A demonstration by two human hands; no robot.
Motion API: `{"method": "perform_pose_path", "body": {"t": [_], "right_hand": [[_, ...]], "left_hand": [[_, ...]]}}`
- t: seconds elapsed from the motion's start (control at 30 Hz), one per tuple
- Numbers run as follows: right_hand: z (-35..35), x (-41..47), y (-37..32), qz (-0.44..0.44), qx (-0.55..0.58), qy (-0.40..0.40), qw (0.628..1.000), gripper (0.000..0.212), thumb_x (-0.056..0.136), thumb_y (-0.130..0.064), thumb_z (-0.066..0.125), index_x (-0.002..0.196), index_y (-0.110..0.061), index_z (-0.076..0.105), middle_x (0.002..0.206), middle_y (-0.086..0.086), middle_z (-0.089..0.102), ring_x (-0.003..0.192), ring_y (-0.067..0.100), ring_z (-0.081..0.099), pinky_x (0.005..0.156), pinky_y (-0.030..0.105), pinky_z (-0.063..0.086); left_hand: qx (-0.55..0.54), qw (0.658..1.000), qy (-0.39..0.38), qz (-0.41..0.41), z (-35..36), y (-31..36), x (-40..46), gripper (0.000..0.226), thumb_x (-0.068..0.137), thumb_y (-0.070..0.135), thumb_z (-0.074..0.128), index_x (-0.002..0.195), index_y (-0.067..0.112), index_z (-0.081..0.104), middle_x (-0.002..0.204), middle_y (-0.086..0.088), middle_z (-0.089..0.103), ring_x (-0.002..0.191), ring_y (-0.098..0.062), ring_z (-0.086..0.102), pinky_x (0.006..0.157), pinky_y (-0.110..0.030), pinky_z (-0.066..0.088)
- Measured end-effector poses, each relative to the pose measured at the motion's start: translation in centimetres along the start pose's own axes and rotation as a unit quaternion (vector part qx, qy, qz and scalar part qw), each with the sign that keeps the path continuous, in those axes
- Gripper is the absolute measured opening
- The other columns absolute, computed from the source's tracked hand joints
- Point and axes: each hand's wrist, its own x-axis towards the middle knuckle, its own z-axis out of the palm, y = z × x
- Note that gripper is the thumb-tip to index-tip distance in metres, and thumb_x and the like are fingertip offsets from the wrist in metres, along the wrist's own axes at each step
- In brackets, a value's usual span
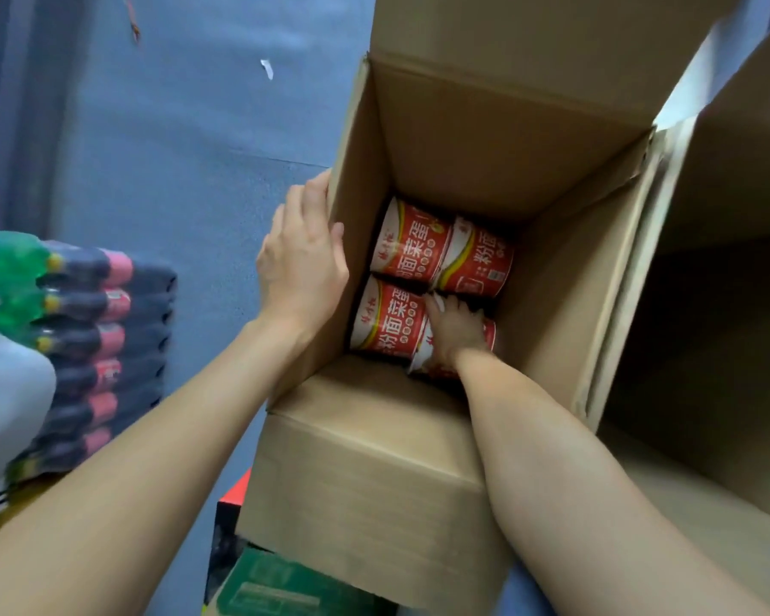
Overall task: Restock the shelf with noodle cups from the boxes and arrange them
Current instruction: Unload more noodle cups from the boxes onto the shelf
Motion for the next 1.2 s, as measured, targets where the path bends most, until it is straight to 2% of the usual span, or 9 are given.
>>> {"method": "perform_pose_path", "body": {"t": [0.13,0.27,0.5,0.6,0.7,0.8,0.97,1.07,1.2], "right_hand": [[-3.4,-4.4,-1.4,0.014,-0.034,0.044,0.998,0.103,0.070,-0.037,0.080,0.147,-0.023,0.015,0.144,0.022,0.025,0.134,0.041,0.026,0.111,0.056,0.025],[-8.6,-11.6,-2.6,-0.001,0.009,0.215,0.977,0.100,0.060,-0.044,0.085,0.140,-0.020,0.030,0.141,0.024,0.031,0.130,0.041,0.033,0.110,0.052,0.027],[-13.9,-26.0,-2.7,-0.004,0.424,0.436,0.794,0.090,0.054,-0.044,0.088,0.128,-0.023,0.042,0.132,0.006,0.040,0.120,0.018,0.046,0.097,0.033,0.046],[-14.3,-31.9,-2.1,0.006,0.574,0.441,0.690,0.096,0.054,-0.035,0.090,0.133,-0.025,0.036,0.136,-0.002,0.042,0.123,0.007,0.044,0.102,0.034,0.046],[-13.7,-37.4,-2.1,-0.004,0.630,0.457,0.628,0.115,0.058,-0.020,0.091,0.146,-0.025,0.017,0.143,-0.001,0.040,0.129,0.003,0.044,0.105,0.027,0.044],[-12.1,-43.2,-2.0,0.018,0.653,0.519,0.552,0.127,0.058,-0.001,0.088,0.150,-0.020,0.002,0.138,-0.009,0.040,0.117,-0.015,0.046,0.096,0.009,0.040],[-8.9,-53.3,-1.1,0.083,0.613,0.621,0.481,0.115,0.040,-0.031,0.095,0.133,-0.010,0.030,0.125,0.002,0.054,0.106,-0.008,0.056,0.089,0.012,0.045],[-7.1,-58.8,-0.1,0.140,0.594,0.650,0.453,0.102,0.047,-0.032,0.093,0.131,-0.022,0.036,0.126,-0.001,0.053,0.117,0.000,0.053,0.099,0.020,0.043],[-4.6,-66.3,0.8,0.233,0.514,0.685,0.461,0.117,0.048,-0.049,0.087,0.145,-0.025,0.026,0.140,-0.005,0.041,0.130,0.006,0.039,0.111,0.026,0.034]], "left_hand": [[0.011,1.000,-0.013,-0.007,-0.5,-0.1,-0.1,0.046,0.093,0.010,0.048,0.139,0.010,0.040,0.122,-0.016,0.050,0.109,-0.036,0.048,0.084,-0.050,0.041],[0.025,0.998,-0.056,-0.027,-1.2,0.5,0.1,0.049,0.096,0.018,0.046,0.144,0.013,0.034,0.131,-0.014,0.047,0.115,-0.035,0.047,0.090,-0.048,0.037],[-0.061,0.987,-0.141,-0.054,-7.2,3.4,-2.5,0.055,0.099,0.039,0.044,0.146,0.011,0.034,0.148,-0.014,0.036,0.135,-0.031,0.031,0.111,-0.037,0.020],[-0.300,0.922,-0.239,-0.054,-12.6,8.3,-6.1,0.027,0.104,0.028,0.034,0.111,0.021,0.058,0.113,0.002,0.062,0.105,-0.004,0.058,0.091,-0.021,0.040],[-0.417,0.856,-0.305,-0.012,-16.0,12.4,-10.1,0.024,0.103,0.031,0.034,0.123,0.030,0.048,0.107,0.029,0.055,0.090,0.023,0.054,0.087,-0.016,0.046],[-0.487,0.792,-0.359,0.084,-17.8,15.9,-13.4,0.040,0.097,0.035,0.047,0.136,0.026,0.043,0.111,0.025,0.063,0.105,0.007,0.058,0.087,-0.022,0.052],[-0.459,0.698,-0.465,0.292,-20.3,22.6,-19.1,0.084,0.070,0.045,0.076,0.143,0.031,0.036,0.142,0.000,0.047,0.130,-0.008,0.044,0.086,-0.019,0.050],[-0.431,0.675,-0.468,0.374,-20.5,26.9,-22.5,0.102,0.068,0.022,0.085,0.150,0.017,0.024,0.148,-0.002,0.036,0.129,0.001,0.040,0.083,-0.021,0.053],[-0.415,0.634,-0.467,0.456,-20.7,32.8,-27.8,0.112,0.062,0.034,0.087,0.150,0.015,0.021,0.149,-0.007,0.034,0.132,-0.011,0.039,0.091,-0.033,0.054]]}}
